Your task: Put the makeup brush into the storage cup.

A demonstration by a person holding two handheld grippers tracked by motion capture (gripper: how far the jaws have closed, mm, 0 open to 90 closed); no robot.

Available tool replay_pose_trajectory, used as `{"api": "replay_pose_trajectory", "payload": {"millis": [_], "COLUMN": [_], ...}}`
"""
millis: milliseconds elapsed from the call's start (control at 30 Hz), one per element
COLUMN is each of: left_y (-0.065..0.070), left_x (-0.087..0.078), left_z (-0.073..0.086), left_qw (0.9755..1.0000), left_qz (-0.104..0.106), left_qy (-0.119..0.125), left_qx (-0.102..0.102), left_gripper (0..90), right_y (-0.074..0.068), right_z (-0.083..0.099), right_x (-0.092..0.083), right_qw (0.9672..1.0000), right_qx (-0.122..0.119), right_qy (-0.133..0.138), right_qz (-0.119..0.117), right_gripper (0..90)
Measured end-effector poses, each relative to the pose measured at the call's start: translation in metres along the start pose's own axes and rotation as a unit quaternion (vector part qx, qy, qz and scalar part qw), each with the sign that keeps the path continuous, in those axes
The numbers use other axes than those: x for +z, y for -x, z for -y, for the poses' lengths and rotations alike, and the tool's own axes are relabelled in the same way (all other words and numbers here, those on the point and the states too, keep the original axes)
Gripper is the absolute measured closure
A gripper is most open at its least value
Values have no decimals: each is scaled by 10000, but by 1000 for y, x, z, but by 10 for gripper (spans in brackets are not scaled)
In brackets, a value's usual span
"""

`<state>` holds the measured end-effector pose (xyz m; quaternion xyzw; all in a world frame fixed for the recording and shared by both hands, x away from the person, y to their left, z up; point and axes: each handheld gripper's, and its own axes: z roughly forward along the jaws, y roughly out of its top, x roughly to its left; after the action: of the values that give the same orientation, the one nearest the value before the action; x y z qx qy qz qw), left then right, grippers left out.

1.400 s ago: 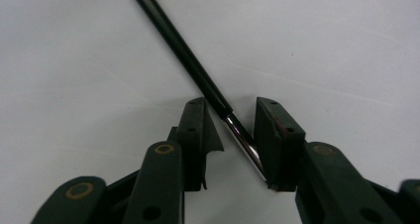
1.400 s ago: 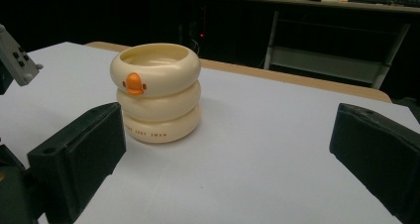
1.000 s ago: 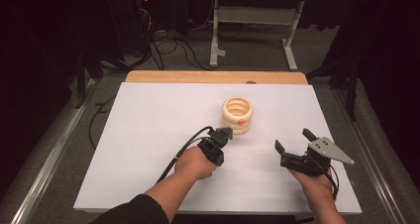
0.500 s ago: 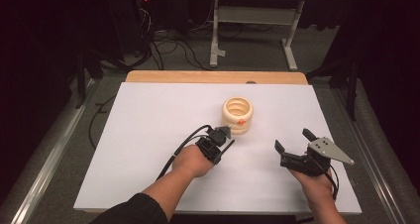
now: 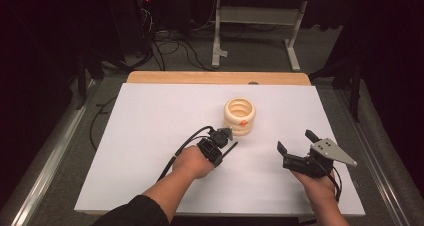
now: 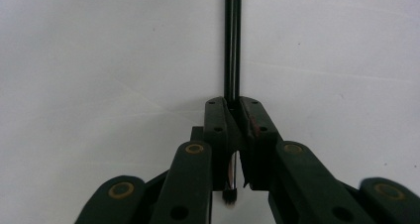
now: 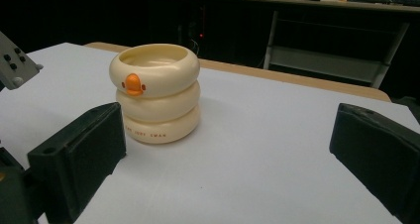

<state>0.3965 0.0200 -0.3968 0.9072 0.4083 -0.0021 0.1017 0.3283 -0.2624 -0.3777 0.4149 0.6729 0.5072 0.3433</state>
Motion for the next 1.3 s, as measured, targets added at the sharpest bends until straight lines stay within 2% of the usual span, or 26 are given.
{"api": "replay_pose_trajectory", "payload": {"millis": [233,433,900,1067,1167,1300], "left_y": [-2,-4,-9,-13,-16,-20], "left_x": [0,0,-8,-15,-20,-26], "left_z": [2,2,6,12,18,25], "left_qw": [9997,9996,9991,9988,9980,9978], "left_qz": [70,165,123,77,10,-44], "left_qy": [71,74,99,86,56,109], "left_qx": [206,211,394,481,625,657], "left_gripper": [830,831,838,838,838,838], "right_y": [0,0,1,1,1,0], "right_z": [0,0,1,2,2,2], "right_x": [0,0,1,2,2,2], "right_qw": [10000,10000,10000,10000,10000,10000], "right_qx": [-11,0,29,-6,-13,-7], "right_qy": [22,-4,-33,-22,-26,-44], "right_qz": [0,0,-1,-1,-2,-4], "right_gripper": [24,24,24,24,24,24]}}
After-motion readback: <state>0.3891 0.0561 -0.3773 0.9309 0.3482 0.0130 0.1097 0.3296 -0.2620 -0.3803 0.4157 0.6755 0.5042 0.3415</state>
